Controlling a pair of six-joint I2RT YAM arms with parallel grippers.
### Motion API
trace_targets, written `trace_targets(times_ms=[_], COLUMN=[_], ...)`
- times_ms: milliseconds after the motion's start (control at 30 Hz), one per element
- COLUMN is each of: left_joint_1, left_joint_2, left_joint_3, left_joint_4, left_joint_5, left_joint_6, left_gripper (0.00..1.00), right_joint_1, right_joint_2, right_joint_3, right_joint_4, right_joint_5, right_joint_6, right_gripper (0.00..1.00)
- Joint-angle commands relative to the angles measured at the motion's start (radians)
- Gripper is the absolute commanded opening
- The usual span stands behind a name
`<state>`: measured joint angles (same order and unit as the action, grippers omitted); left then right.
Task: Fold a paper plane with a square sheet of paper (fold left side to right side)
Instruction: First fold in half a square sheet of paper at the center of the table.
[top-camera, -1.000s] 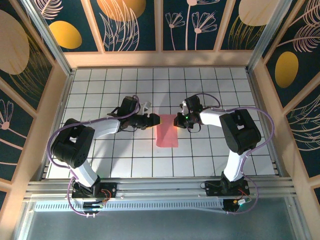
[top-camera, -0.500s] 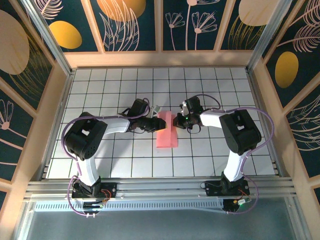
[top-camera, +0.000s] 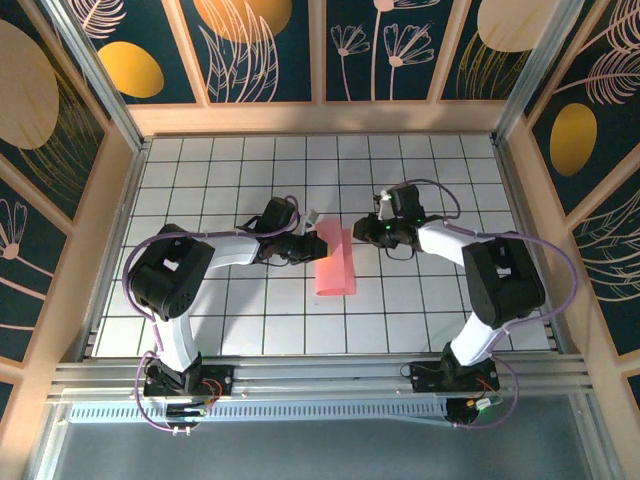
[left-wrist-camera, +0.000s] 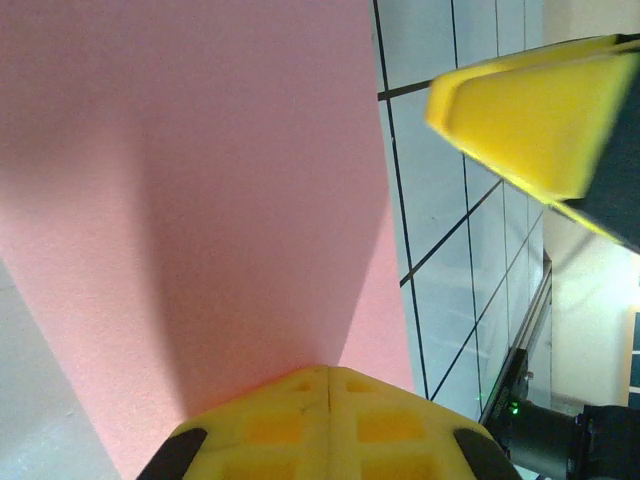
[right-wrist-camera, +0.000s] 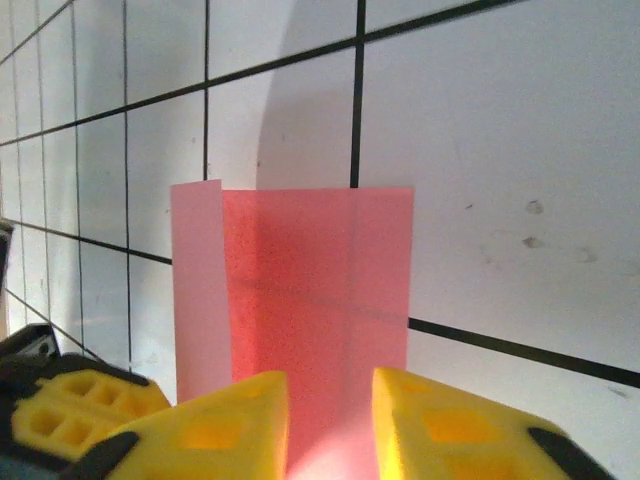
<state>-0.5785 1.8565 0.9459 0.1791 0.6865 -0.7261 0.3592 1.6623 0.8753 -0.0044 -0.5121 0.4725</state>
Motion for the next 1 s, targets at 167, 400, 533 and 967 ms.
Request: trace_targets(times_ms=[167,400,533,967], left_joint_1=[-0.009,-0.01,-0.012,-0.011], left_joint_2=[0.007,0.007,0.009,-0.117], left_joint_3=[0.022,0.021,0.021,0.021], left_joint_4=[-0.018,-0.022,-0.018,-0.113], left_joint_5=[-0.01,-0.008,-0.009,-0.194], left_joint_6=[0.011,0.014,0.014,0.031], left_gripper=[0.0,0.0,0.0,0.38], right_joint_1=[0.017,0.073,0.09,0.092], right_joint_2=[-0.028,0.061,0.085,0.105], right_joint_3=[-0.072,-0.029,-0.019,-0.002], right_joint_4=[0.139,0.155,0.167,0.027], right_joint_5=[-0.192,-0.223,-0.239,-0.082], right_joint_6=[0.023,0.028,0.037,0.002], right_gripper=[0.52,0.51,0.4,0.0])
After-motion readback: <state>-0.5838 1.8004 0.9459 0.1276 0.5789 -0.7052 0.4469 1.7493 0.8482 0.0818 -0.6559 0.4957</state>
